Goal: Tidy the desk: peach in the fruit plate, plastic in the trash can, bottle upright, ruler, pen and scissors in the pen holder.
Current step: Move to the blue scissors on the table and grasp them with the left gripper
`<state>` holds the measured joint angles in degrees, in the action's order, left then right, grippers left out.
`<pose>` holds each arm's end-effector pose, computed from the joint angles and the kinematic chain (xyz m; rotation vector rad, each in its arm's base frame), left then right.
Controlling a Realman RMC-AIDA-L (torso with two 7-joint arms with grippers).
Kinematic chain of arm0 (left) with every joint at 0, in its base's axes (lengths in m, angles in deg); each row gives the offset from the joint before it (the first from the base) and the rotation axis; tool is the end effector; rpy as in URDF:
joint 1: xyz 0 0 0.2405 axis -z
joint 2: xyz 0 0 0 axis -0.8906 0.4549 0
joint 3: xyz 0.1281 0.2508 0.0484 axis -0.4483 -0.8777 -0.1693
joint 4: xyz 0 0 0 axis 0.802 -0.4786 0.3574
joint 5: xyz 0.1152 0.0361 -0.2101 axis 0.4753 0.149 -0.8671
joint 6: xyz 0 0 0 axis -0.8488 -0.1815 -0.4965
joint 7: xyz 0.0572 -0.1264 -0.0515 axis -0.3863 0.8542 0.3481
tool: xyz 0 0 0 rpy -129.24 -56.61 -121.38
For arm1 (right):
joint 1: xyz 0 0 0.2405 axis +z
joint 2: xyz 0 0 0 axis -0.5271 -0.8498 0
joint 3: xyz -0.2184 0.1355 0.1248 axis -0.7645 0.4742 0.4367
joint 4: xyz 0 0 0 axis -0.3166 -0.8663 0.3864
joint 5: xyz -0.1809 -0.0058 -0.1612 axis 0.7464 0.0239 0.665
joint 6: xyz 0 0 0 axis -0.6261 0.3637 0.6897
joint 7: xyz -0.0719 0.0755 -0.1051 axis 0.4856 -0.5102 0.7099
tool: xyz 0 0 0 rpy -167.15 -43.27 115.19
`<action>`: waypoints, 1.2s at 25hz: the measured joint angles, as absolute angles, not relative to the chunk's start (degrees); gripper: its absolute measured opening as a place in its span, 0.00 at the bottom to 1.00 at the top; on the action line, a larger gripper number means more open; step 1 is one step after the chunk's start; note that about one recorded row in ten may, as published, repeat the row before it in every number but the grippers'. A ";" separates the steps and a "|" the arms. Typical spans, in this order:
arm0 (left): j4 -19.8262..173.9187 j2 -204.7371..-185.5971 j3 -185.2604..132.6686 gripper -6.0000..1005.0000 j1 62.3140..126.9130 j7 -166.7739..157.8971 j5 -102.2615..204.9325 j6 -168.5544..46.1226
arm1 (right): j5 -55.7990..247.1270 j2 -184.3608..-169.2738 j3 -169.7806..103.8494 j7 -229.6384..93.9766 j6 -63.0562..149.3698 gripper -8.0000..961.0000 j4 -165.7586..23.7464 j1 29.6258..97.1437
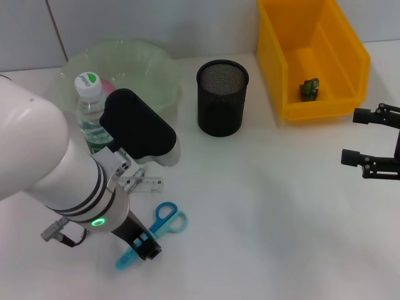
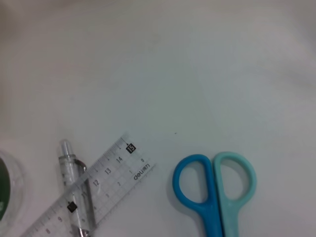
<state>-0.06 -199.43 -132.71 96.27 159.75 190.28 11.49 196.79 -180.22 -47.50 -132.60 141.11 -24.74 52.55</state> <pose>-0.1688 0.3433 -0.1187 -2.6334 -0.7314 0.7490 0.3541 0.3068 0.0883 -2.5430 0.3271 0.7164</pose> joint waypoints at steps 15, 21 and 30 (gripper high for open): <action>0.10 -199.43 -133.01 0.40 96.72 158.15 189.81 11.91 | 196.80 -180.40 -47.39 -132.60 141.11 0.87 -24.74 52.55; 0.70 -199.43 -133.18 0.35 97.00 157.85 189.74 11.64 | 196.80 -180.57 -47.17 -132.60 141.35 0.87 -24.64 52.55; 0.64 -199.43 -133.20 0.23 97.00 157.72 189.79 11.62 | 196.80 -180.67 -47.14 -132.60 141.25 0.87 -24.50 52.58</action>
